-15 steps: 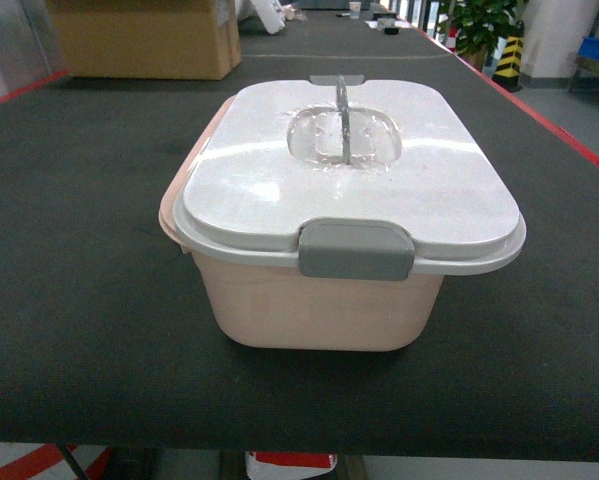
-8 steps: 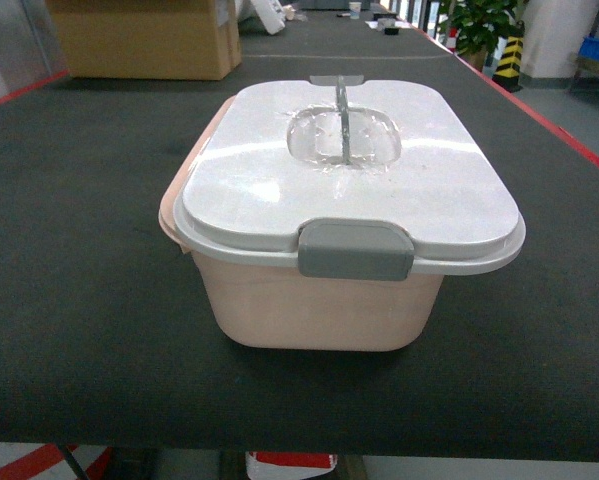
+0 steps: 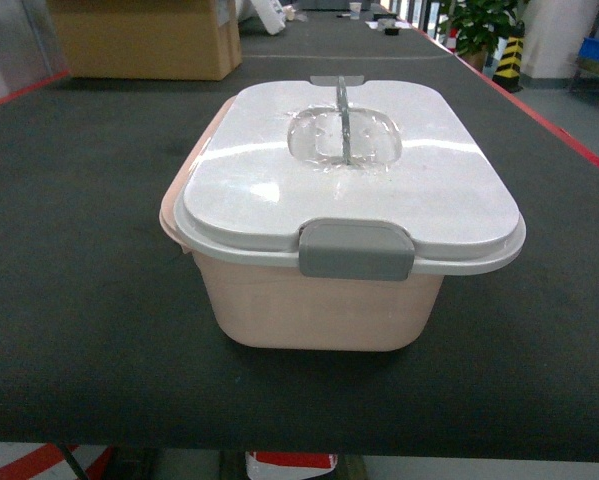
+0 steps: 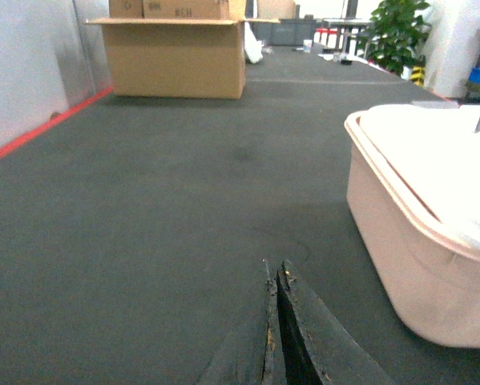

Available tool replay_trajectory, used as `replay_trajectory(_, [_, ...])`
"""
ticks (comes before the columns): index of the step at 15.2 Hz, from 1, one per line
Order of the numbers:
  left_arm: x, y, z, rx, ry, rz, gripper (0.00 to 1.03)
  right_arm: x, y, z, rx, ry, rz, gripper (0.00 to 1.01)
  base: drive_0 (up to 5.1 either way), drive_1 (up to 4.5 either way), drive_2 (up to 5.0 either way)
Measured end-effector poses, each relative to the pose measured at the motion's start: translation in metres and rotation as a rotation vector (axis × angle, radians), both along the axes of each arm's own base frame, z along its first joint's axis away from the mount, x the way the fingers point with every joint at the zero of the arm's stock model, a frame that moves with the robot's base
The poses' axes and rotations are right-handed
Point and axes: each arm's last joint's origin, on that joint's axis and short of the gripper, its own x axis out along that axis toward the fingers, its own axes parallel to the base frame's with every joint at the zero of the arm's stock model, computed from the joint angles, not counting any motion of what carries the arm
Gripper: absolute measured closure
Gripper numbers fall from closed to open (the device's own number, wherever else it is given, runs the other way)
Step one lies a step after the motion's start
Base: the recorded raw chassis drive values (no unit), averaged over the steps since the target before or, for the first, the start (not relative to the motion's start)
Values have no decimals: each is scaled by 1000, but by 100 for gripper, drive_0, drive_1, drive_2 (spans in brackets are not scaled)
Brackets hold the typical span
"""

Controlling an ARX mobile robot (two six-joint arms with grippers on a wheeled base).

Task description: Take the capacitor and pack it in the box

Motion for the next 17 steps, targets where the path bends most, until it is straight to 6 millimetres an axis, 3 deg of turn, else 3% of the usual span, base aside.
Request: replay_trajectory(17, [-27,0,3,0,-13,0,101,0,0,0,0,0,0,3,0,0,0])
